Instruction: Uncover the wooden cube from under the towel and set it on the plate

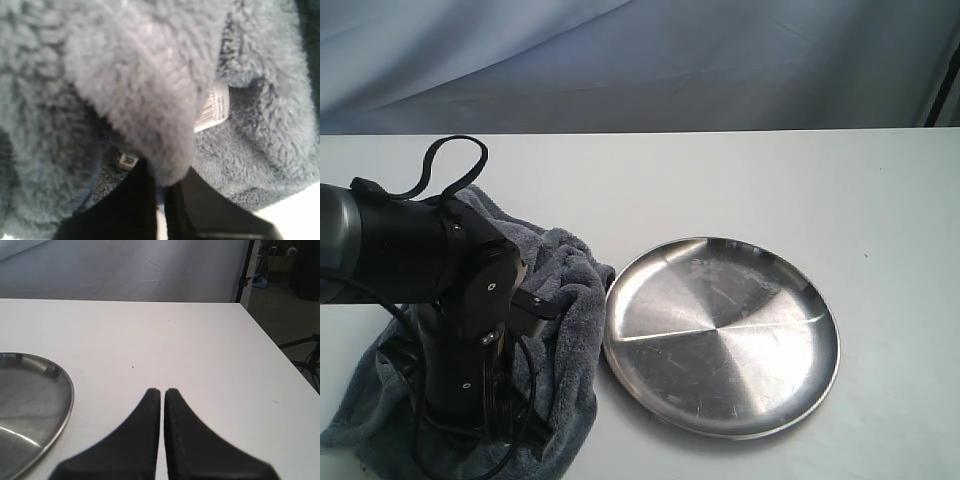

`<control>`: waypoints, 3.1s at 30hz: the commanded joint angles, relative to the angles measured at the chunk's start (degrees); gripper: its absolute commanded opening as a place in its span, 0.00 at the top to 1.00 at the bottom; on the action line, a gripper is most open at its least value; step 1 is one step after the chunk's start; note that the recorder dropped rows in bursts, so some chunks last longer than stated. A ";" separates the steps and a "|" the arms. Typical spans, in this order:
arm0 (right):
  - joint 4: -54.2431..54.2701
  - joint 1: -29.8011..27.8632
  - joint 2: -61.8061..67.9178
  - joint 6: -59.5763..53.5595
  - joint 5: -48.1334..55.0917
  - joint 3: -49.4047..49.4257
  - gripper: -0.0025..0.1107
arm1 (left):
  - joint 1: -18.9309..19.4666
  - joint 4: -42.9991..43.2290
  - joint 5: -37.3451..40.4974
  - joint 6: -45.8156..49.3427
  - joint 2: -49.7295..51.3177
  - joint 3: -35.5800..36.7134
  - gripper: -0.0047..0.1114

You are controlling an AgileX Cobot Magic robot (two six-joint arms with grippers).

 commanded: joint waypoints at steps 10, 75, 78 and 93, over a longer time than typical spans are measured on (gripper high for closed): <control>0.03 0.00 -0.37 0.06 -0.05 0.15 0.95 | -0.35 -1.79 0.82 -0.52 0.08 -0.26 0.96; 0.03 0.00 -0.37 0.06 -0.05 0.15 0.95 | -0.35 43.24 -22.58 -37.08 -34.72 -0.26 0.96; 0.03 0.00 -0.37 0.06 -0.05 0.15 0.95 | -0.35 47.59 -19.45 -41.03 -34.72 -0.26 0.96; 0.03 0.00 -0.37 0.06 -0.05 0.15 0.95 | -0.25 55.86 -1.95 -47.00 -34.72 -0.26 0.96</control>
